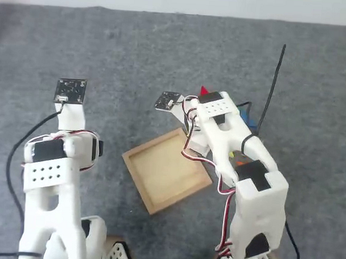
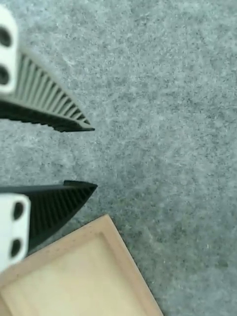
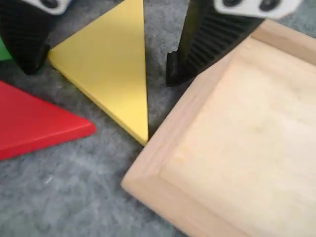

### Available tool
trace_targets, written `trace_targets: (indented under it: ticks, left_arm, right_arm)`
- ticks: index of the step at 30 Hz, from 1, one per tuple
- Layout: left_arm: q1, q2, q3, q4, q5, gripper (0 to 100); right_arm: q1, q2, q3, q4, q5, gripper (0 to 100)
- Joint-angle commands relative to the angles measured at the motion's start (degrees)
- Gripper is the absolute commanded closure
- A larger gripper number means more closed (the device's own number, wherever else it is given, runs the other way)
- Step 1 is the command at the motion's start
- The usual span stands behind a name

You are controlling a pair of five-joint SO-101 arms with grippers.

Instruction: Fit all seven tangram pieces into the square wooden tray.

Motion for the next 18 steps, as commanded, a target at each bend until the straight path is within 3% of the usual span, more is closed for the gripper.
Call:
trace_targets:
  ticks: [1, 8, 18]
  left_arm:
    - [-0.35, -1.85, -0.31, -1.05, 0.44, 83]
    - [-0.35, -1.85, -0.31, -1.05, 0.44, 83]
    - [-0.44, -1.93, -0.31, -1.05, 0.35, 83]
  right_arm:
    - [2.15, 0.13, -1.58, -1.71, -0.44, 61.5]
    - [3.03, 0.13, -1.49, -1.27, -3.52, 63.0]
    - [4.0, 0.04, -1.49, -1.54, -5.45, 91.3]
